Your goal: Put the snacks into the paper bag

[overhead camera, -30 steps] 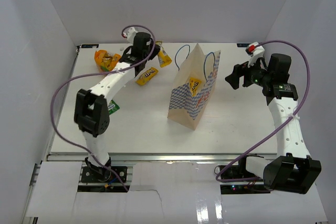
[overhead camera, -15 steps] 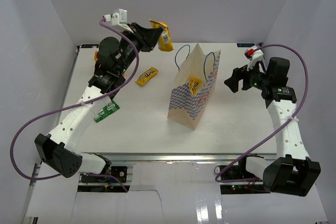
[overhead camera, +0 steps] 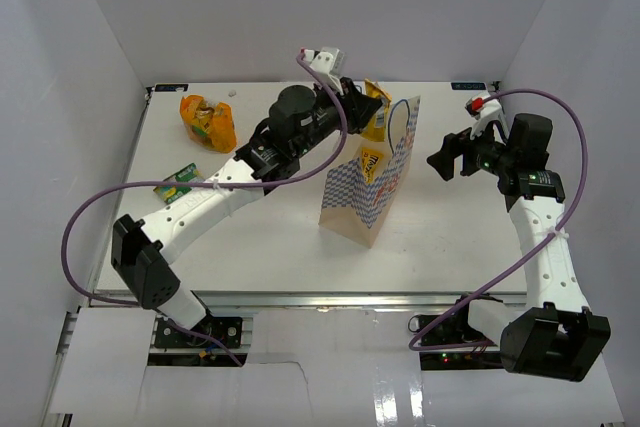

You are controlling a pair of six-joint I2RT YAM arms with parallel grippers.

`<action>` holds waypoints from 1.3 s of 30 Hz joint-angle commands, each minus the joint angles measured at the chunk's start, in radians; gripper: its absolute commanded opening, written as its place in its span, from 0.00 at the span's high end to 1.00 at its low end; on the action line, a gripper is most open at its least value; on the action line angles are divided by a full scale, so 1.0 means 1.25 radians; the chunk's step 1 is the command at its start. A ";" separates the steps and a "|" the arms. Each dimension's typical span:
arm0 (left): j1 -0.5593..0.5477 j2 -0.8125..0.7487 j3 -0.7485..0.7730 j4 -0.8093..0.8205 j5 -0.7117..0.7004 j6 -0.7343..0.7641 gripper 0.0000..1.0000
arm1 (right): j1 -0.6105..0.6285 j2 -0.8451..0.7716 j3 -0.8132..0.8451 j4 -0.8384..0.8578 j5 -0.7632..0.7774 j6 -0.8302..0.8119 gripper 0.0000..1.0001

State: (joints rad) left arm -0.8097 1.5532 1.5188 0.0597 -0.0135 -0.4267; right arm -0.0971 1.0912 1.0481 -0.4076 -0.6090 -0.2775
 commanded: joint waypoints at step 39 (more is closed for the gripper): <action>0.418 0.304 0.070 -0.341 0.150 0.386 0.02 | -0.002 0.002 -0.053 -0.036 -0.110 -0.126 0.09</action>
State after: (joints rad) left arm -0.2855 1.9217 1.5536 -0.3420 0.1795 -0.0895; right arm -0.0971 1.1061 0.9981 -0.4541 -0.7113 -0.4126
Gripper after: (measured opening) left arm 0.976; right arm 0.905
